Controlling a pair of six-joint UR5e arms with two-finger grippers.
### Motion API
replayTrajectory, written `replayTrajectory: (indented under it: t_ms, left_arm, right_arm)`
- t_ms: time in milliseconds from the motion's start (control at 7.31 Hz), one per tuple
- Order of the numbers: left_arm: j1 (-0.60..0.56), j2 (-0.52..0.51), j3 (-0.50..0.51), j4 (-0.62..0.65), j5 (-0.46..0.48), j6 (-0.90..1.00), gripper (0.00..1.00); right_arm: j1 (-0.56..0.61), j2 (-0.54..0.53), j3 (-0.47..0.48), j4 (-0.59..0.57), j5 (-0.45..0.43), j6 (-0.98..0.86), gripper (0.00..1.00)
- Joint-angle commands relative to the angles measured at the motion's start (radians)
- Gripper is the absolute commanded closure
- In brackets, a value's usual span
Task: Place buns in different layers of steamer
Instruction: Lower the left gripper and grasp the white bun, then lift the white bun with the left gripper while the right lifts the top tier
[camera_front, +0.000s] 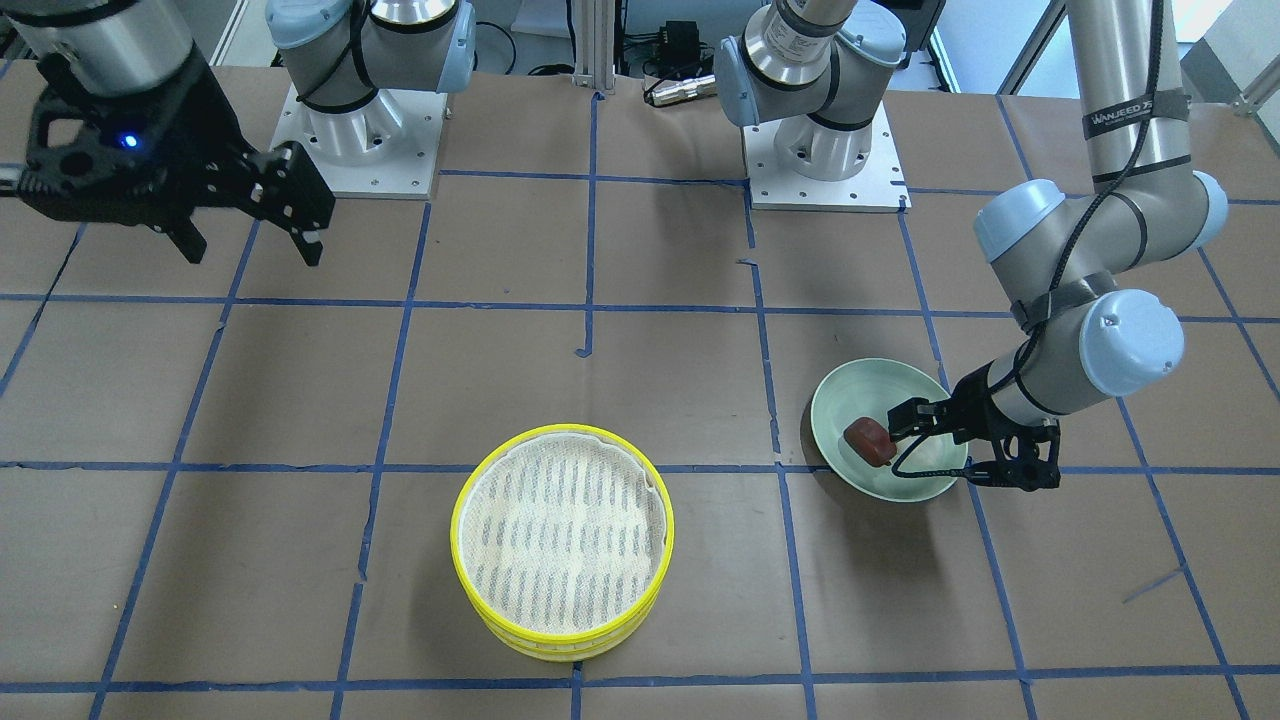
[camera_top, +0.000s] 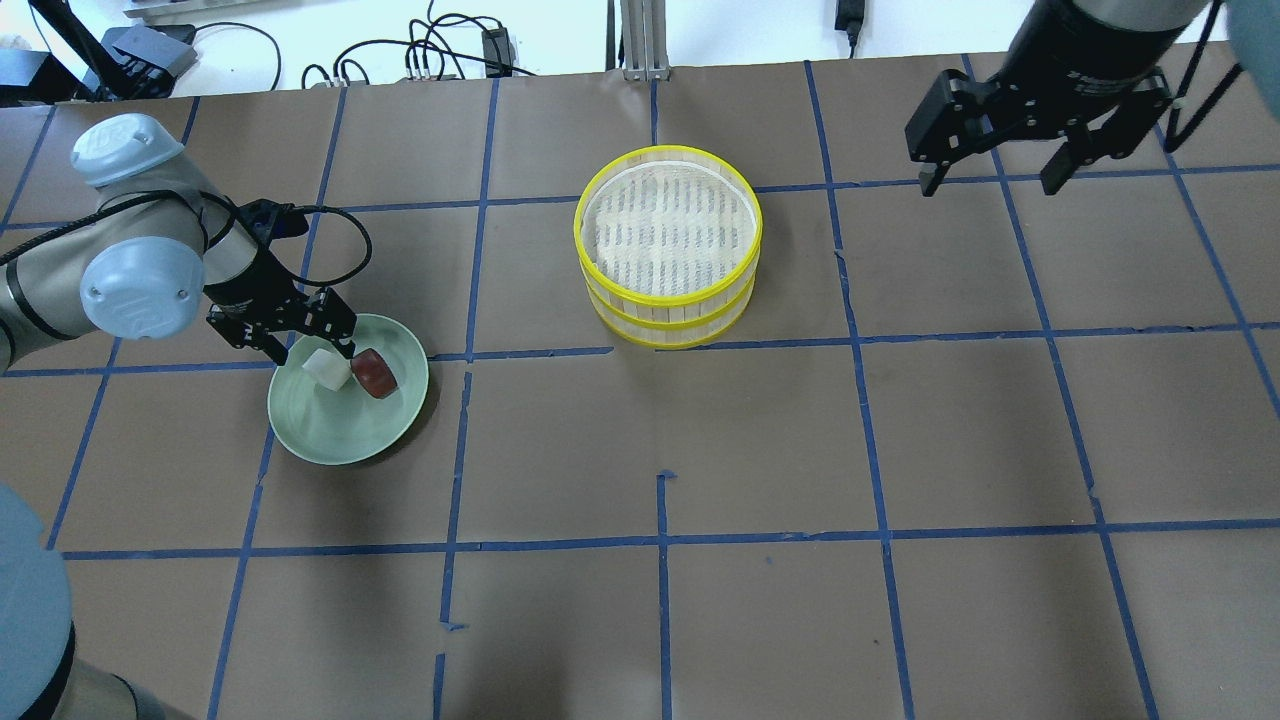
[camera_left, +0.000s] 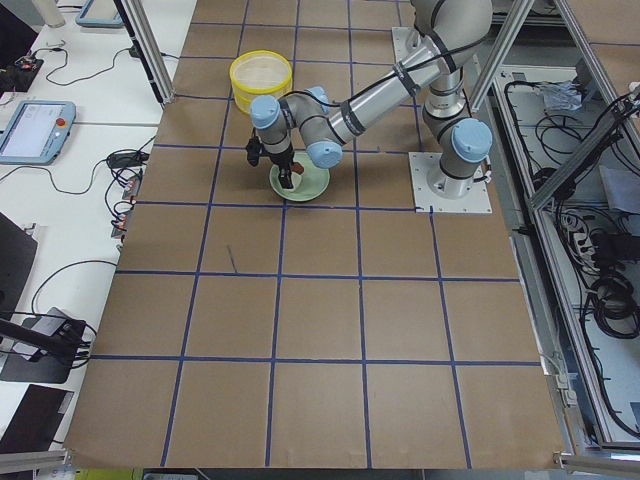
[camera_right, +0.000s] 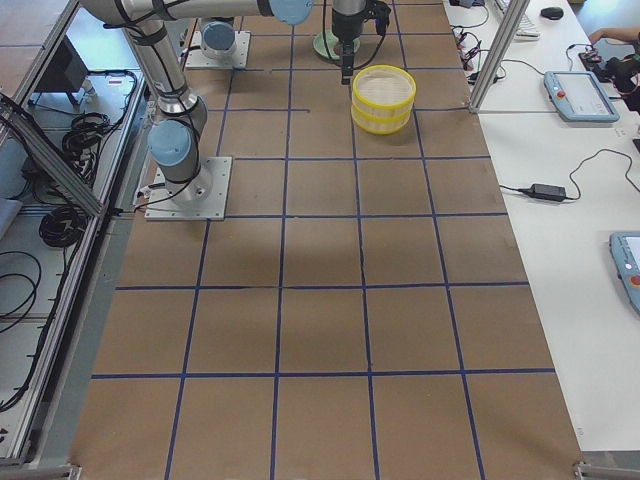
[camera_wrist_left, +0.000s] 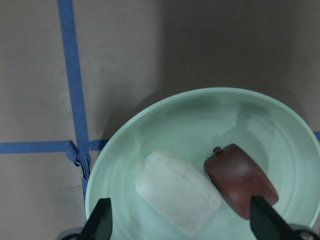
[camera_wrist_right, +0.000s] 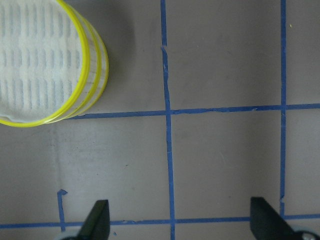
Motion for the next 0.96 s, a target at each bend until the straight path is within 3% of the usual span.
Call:
replayTrajectory:
  t_ms: [0,137,410,821]
  left_arm:
    - [0.0,-0.001,-0.008,0.021,0.001,0.004,0.53]
    - [0.0,-0.001,-0.012,0.019,-0.003,0.001,0.99]
    - [0.0,0.001,-0.012,0.025,-0.006,0.001,1.0]
    - [-0.023,0.045,0.024,0.045,-0.003,-0.014,1.0]
  right_arm:
    - [0.172,0.186,-0.009,-0.199,-0.04,0.267,0.0]
    - [0.22,0.274,-0.009,-0.3,-0.045,0.35,0.0]
    - [0.233,0.353,-0.004,-0.385,-0.052,0.372,0.0]
    - [0.218,0.383,0.003,-0.393,-0.094,0.3,0.0]
